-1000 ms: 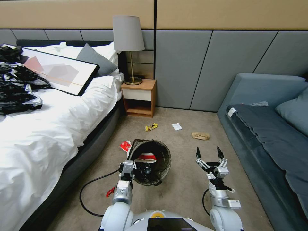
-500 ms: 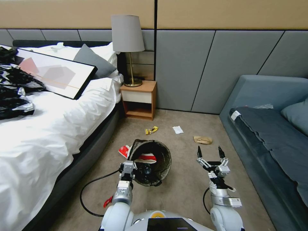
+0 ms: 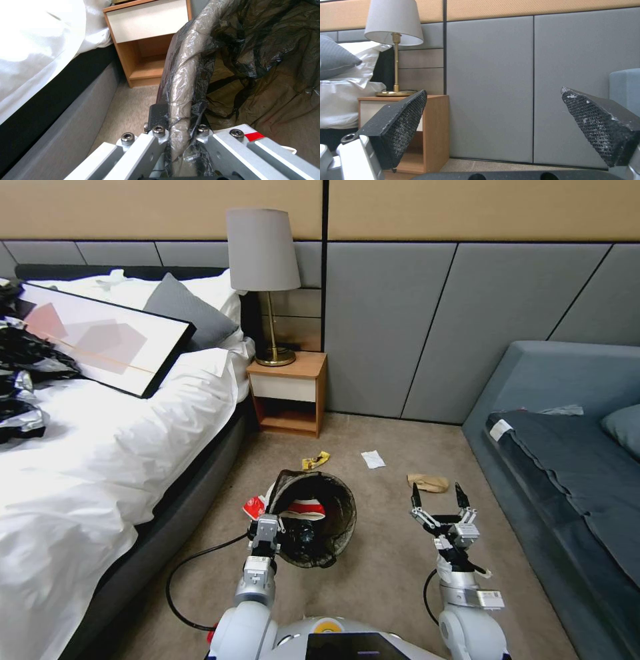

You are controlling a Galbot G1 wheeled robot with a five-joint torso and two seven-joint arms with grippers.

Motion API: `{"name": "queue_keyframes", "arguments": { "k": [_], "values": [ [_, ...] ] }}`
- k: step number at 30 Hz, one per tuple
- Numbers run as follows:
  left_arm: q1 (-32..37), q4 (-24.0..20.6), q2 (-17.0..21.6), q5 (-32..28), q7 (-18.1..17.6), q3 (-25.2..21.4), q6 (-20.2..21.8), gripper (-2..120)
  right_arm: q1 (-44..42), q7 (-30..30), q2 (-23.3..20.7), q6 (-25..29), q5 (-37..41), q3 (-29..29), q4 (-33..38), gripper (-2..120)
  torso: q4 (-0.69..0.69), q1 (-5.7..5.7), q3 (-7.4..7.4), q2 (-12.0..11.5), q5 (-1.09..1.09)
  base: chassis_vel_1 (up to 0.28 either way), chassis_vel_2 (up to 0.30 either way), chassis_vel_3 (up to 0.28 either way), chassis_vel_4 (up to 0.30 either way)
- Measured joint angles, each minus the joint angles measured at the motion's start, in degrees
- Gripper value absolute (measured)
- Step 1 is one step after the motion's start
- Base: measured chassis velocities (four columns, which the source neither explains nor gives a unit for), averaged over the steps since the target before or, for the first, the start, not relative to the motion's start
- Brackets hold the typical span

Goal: Pick up the trash bin, then pick up the garbage from the floor and place it into the trash bin.

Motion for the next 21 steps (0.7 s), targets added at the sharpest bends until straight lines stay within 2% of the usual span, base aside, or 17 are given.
{"name": "queue_keyframes", "arguments": {
  "k": [21],
  "values": [
    [0.0, 0.0, 0.1, 0.0, 0.0, 0.1, -0.1, 0, 0.1, -0.2, 0.0, 0.1, 0.0, 0.5, -0.6, 100, 0.00, 0.00, -0.01, 0.0, -0.02, -0.117, 0.119, 0.114, -0.118]
  ]
}}
